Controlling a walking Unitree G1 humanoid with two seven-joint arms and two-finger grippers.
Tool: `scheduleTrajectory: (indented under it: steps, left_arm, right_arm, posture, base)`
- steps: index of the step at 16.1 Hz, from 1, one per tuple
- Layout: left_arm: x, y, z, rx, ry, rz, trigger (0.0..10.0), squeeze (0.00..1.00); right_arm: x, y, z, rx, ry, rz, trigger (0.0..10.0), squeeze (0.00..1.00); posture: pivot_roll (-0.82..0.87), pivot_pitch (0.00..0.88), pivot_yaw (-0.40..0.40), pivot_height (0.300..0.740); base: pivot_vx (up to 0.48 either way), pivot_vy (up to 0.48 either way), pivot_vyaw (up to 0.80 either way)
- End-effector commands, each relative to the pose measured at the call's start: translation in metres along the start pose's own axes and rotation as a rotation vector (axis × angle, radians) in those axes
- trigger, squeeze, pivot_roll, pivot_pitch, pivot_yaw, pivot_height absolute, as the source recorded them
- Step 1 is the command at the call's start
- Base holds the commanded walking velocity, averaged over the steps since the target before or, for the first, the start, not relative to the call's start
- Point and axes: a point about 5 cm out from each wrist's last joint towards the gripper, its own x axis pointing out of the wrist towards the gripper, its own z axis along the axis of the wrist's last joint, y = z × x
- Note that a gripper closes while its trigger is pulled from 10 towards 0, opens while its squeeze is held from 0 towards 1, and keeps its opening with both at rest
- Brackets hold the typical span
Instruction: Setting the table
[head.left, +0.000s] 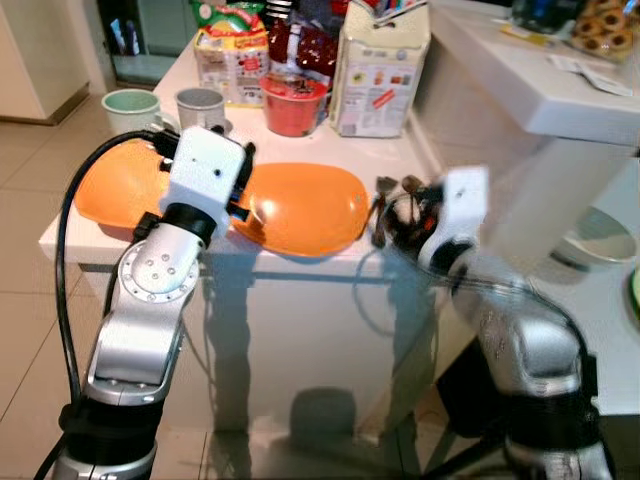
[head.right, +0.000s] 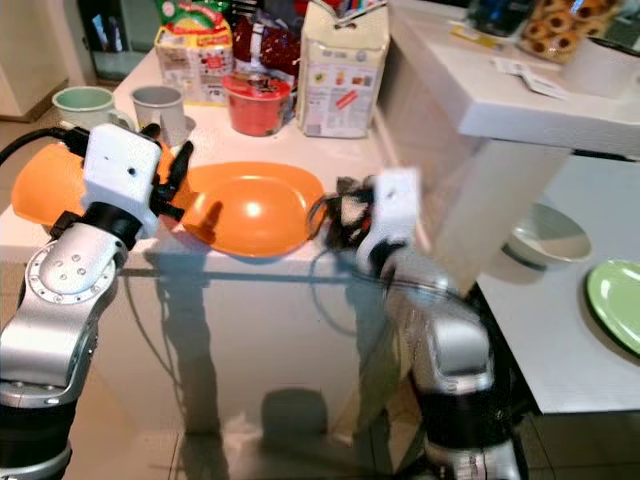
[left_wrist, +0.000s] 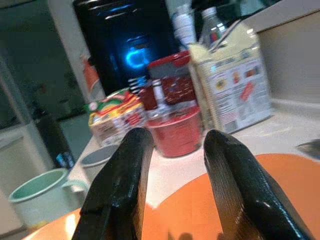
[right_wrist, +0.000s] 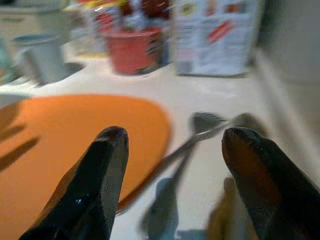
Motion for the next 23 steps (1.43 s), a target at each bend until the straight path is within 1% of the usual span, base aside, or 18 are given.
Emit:
scheduleTrajectory:
  steps: [1,2,4,5,6,7,8,10,11,13,14,15,16,18,20,21,23]
  left_arm:
    - [0.0,-0.006,0.007,0.006,-0.031,-0.045,10.0,0.0]
    - [0.0,-0.009,0.007,0.005,-0.029,-0.064,10.0,0.0]
    - [0.001,-0.01,0.006,0.006,-0.027,-0.072,10.0,0.0]
    - [0.002,-0.01,0.006,0.007,-0.027,-0.073,10.0,0.0]
    - [0.002,-0.009,0.006,0.013,-0.028,-0.077,10.0,0.0]
    - [0.002,-0.009,0.006,0.016,-0.028,-0.079,10.0,0.0]
    - [0.002,-0.009,0.006,0.021,-0.029,-0.082,10.0,0.0]
    - [0.002,-0.009,0.007,0.03,-0.03,-0.091,10.0,0.0]
    - [0.002,-0.009,0.007,0.036,-0.033,-0.101,10.0,0.0]
    - [0.002,-0.01,0.007,0.035,-0.035,-0.105,10.0,0.0]
    - [0.002,-0.01,0.008,0.036,-0.037,-0.113,10.0,0.0]
    - [0.002,-0.011,0.008,0.038,-0.04,-0.121,10.0,0.0]
    - [0.002,-0.011,0.009,0.04,-0.043,-0.13,10.0,0.0]
    - [0.0,-0.016,0.012,0.03,-0.062,-0.193,10.0,0.0]
    - [-0.007,-0.022,0.014,-0.006,-0.071,-0.296,10.0,0.0]
    - [-0.009,-0.024,0.014,-0.023,-0.07,-0.33,10.0,0.0]
    - [-0.013,-0.024,0.014,-0.039,-0.066,-0.361,10.0,0.0]
  right_arm:
    - [0.004,-0.012,-0.004,0.0,0.031,-0.067,10.0,1.0]
    - [0.01,-0.016,-0.007,0.022,0.066,-0.099,10.0,1.0]
    - [0.03,-0.02,-0.014,0.024,0.133,-0.115,10.0,1.0]
    - [0.032,-0.02,-0.014,0.022,0.138,-0.115,10.0,1.0]
    - [0.042,-0.022,-0.013,0.019,0.152,-0.126,10.0,1.0]
    - [0.046,-0.023,-0.013,0.019,0.156,-0.131,10.0,1.0]
    - [0.054,-0.026,-0.01,0.013,0.157,-0.156,10.0,1.0]
    - [0.063,-0.029,-0.005,-0.007,0.154,-0.2,10.0,1.0]
    - [0.068,-0.031,-0.003,-0.012,0.157,-0.241,10.0,1.0]
    - [0.07,-0.031,-0.002,-0.008,0.157,-0.266,10.0,1.0]
    - [0.072,-0.032,-0.001,0.003,0.154,-0.287,10.0,0.76]
    - [0.075,-0.034,0.0,0.005,0.156,-0.306,10.0,0.08]
    - [0.077,-0.035,0.0,0.022,0.156,-0.32,10.0,0.0]
    - [0.08,-0.041,0.002,0.019,0.177,-0.369,10.0,0.0]
    - [0.081,-0.041,-0.002,0.034,0.221,-0.373,10.0,0.0]
    - [0.082,-0.04,-0.004,0.032,0.239,-0.377,10.0,0.0]
    - [0.083,-0.039,-0.007,0.03,0.267,-0.382,10.0,0.0]
  posture:
    - [0.08,0.0,-0.103,0.74]
    - [0.07,0.0,-0.1,0.74]
    - [0.07,0.0,-0.095,0.74]
    - [0.07,0.0,-0.095,0.74]
    - [0.08,0.0,-0.094,0.74]
    - [0.08,0.0,-0.094,0.74]
    - [0.08,0.0,-0.095,0.74]
    - [0.09,0.0,-0.094,0.74]
    - [0.08,0.0,-0.091,0.74]
    - [0.08,0.0,-0.088,0.74]
    - [0.08,0.0,-0.083,0.74]
    - [0.08,0.0,-0.081,0.74]
    - [0.08,0.0,-0.079,0.74]
    - [0.08,0.0,-0.081,0.74]
    - [0.08,0.0,-0.084,0.74]
    - [0.09,0.0,-0.085,0.74]
    - [0.09,0.0,-0.086,0.74]
  base:
    - [0.0,0.0,0.0]
    - [0.0,0.0,0.0]
    - [0.0,0.0,0.0]
    - [0.0,0.0,0.0]
    - [0.0,0.0,0.0]
    - [0.0,0.0,0.0]
    - [0.0,0.0,0.0]
    - [0.0,0.0,0.0]
    - [0.0,0.0,0.0]
    - [0.0,0.0,0.0]
    - [0.0,0.0,0.0]
    - [0.0,0.0,0.0]
    - [0.0,0.0,0.0]
    - [0.0,0.0,0.0]
    - [0.0,0.0,0.0]
    - [0.0,0.0,0.0]
    - [0.0,0.0,0.0]
